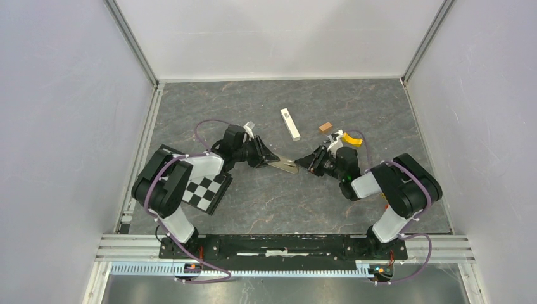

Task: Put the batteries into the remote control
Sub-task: Remove the battery cover from the remote control, then pick up the battery from the center of the board.

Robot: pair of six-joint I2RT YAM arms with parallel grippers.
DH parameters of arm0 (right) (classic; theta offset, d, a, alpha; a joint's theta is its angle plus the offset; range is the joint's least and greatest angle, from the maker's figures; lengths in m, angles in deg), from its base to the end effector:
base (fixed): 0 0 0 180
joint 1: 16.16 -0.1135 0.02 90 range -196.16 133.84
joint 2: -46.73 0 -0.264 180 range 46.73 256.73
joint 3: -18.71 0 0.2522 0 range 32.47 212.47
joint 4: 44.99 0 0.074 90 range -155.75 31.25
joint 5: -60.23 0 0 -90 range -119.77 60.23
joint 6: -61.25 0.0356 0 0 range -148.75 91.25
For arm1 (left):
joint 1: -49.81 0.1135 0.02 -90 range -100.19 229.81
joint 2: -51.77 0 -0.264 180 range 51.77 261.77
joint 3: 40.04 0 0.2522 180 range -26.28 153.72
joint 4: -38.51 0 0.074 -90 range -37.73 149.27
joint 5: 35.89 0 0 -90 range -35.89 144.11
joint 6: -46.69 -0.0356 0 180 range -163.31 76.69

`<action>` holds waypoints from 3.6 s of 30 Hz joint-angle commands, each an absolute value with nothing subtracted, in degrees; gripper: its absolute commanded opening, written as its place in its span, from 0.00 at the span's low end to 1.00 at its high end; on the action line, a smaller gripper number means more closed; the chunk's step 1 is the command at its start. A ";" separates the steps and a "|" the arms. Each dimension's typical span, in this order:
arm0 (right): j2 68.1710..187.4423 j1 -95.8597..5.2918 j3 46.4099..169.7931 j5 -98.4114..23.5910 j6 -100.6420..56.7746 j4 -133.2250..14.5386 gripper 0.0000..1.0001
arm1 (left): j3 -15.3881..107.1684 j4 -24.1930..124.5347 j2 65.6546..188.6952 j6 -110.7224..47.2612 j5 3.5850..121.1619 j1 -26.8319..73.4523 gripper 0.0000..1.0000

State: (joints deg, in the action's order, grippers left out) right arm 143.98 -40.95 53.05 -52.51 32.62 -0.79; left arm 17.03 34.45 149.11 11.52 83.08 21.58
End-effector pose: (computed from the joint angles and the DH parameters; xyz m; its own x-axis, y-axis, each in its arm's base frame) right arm 0.2388 0.1254 0.1166 -0.7707 0.5357 -0.3450 -0.0889 0.4457 0.8908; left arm 0.2835 -0.1718 0.1502 -0.9195 -0.3180 -0.2309 0.0112 0.5659 -0.8244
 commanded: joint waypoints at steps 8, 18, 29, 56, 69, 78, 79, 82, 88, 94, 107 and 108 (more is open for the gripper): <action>137.21 -38.93 59.18 -49.20 20.61 -12.36 0.32 | 22.80 56.30 146.07 0.07 75.61 19.05 0.02; 136.12 -37.12 62.20 -41.09 16.61 -30.94 0.38 | 28.73 68.35 143.55 -8.47 63.17 19.46 0.02; 130.87 -36.64 63.70 -56.43 5.55 -23.16 0.70 | 34.47 75.14 138.58 -21.75 71.82 21.86 0.02; 127.47 -53.04 82.75 -86.10 -26.83 -39.97 0.78 | 47.45 95.17 120.49 -58.67 105.34 21.68 0.02; 127.76 -53.82 82.44 -86.53 -18.35 -33.86 0.06 | 45.11 85.93 118.04 -47.86 104.53 21.65 0.42; 126.50 -53.16 75.28 -79.47 5.98 -5.03 0.02 | 30.93 52.80 111.59 -19.21 98.28 21.95 0.76; 126.60 -53.12 74.95 -79.15 7.68 -3.46 0.02 | 29.96 50.14 111.36 -16.85 97.55 21.90 0.76; 126.84 -52.75 74.57 -78.30 11.45 -0.17 0.01 | 26.73 42.06 111.56 -9.78 96.78 22.04 0.75; 127.67 -51.83 74.48 -78.54 16.86 3.85 0.01 | 21.63 29.45 112.97 -0.24 94.80 22.51 0.58; 128.43 -51.37 74.52 -79.77 19.35 5.06 0.02 | 19.74 23.07 113.37 4.46 93.06 23.70 0.64; 129.67 -50.49 75.08 -80.36 19.40 2.49 0.13 | 19.91 21.62 116.31 3.94 94.98 24.06 0.02; 129.19 -50.09 74.61 -79.74 19.50 2.51 0.23 | 19.96 22.30 116.21 2.96 94.83 24.04 0.02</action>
